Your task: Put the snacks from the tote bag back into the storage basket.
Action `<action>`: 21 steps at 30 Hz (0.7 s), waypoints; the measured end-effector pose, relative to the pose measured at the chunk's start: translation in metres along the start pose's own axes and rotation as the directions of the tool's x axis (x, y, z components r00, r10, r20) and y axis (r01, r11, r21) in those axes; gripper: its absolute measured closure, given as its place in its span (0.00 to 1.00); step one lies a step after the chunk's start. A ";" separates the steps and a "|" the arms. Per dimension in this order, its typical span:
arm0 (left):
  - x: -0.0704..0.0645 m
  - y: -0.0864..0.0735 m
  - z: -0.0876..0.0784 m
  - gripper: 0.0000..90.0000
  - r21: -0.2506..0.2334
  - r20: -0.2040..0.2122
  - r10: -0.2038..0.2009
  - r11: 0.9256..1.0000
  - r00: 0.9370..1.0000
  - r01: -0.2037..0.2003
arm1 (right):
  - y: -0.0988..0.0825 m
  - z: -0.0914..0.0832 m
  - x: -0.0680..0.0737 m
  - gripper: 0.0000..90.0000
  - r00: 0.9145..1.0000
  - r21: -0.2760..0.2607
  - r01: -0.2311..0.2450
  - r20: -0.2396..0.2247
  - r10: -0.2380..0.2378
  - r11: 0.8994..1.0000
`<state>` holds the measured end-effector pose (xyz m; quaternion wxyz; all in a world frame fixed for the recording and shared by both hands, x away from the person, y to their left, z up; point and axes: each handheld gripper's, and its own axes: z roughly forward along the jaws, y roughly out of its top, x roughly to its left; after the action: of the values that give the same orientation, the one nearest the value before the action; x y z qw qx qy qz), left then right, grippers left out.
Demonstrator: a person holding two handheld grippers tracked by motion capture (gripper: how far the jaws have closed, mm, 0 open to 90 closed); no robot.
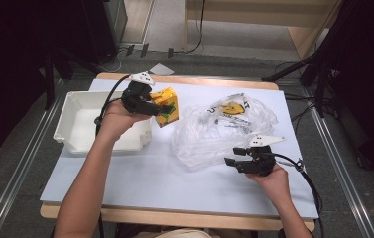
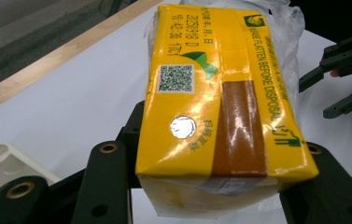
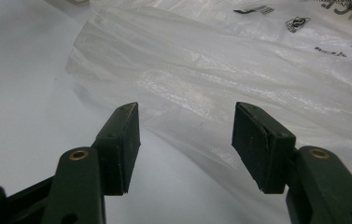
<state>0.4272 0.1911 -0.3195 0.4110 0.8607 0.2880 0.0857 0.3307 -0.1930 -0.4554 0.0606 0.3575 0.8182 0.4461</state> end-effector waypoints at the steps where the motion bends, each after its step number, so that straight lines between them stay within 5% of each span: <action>1: 0.001 0.000 -0.002 0.59 -0.002 -0.003 -0.003 1.000 1.000 0.003 | 0.000 0.000 0.000 0.48 1.000 0.001 0.001 0.001 -0.001 1.000; 21: 0.022 -0.011 -0.025 0.59 -0.004 -0.066 -0.048 0.999 0.997 0.048 | 0.001 0.000 0.000 0.48 1.000 -0.003 0.000 -0.004 0.000 1.000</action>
<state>0.4312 0.2257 -0.3139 0.4041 0.8498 0.3219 0.1047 0.3314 -0.1927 -0.4552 0.0594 0.3567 0.8177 0.4478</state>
